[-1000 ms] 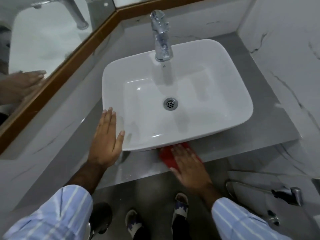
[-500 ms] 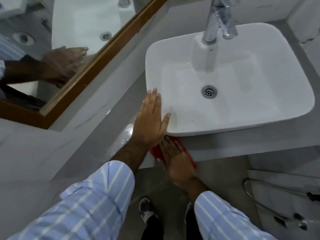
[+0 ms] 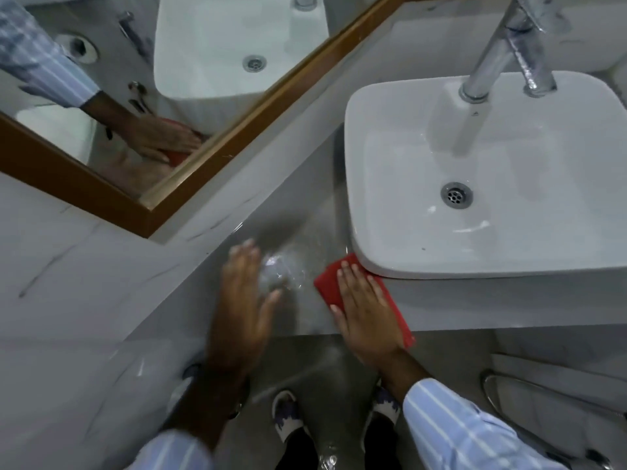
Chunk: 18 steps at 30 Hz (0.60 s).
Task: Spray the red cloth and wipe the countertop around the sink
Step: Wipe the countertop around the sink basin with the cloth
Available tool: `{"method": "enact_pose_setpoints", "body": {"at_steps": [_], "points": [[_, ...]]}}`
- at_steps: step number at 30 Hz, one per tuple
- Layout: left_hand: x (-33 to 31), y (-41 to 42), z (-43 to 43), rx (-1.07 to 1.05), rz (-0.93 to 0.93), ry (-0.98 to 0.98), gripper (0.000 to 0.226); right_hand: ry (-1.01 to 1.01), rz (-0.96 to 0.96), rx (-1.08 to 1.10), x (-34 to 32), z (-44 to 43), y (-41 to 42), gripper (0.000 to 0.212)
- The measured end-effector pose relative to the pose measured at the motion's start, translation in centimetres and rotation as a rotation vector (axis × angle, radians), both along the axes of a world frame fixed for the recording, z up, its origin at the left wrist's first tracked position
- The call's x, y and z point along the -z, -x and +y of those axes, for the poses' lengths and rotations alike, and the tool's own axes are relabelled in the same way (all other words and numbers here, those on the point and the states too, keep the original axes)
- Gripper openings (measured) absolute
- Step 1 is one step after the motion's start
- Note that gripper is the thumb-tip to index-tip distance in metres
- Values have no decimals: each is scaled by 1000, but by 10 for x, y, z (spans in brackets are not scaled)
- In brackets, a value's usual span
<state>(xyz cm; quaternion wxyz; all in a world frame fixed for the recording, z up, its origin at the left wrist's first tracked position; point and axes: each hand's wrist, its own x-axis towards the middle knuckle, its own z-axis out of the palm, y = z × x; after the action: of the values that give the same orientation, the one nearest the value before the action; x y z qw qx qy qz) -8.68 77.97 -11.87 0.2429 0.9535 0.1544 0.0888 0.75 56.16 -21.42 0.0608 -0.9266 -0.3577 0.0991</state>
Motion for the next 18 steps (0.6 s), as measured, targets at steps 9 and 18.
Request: {"method": "enact_pose_setpoints", "body": {"at_steps": [9,18], "points": [[8,177,216,-486,503,-470,89,-12,23,7,-11,104,-63,70],[-2,132,191,-497,81,-655,96,38,24,113,2,40,0,71]]}}
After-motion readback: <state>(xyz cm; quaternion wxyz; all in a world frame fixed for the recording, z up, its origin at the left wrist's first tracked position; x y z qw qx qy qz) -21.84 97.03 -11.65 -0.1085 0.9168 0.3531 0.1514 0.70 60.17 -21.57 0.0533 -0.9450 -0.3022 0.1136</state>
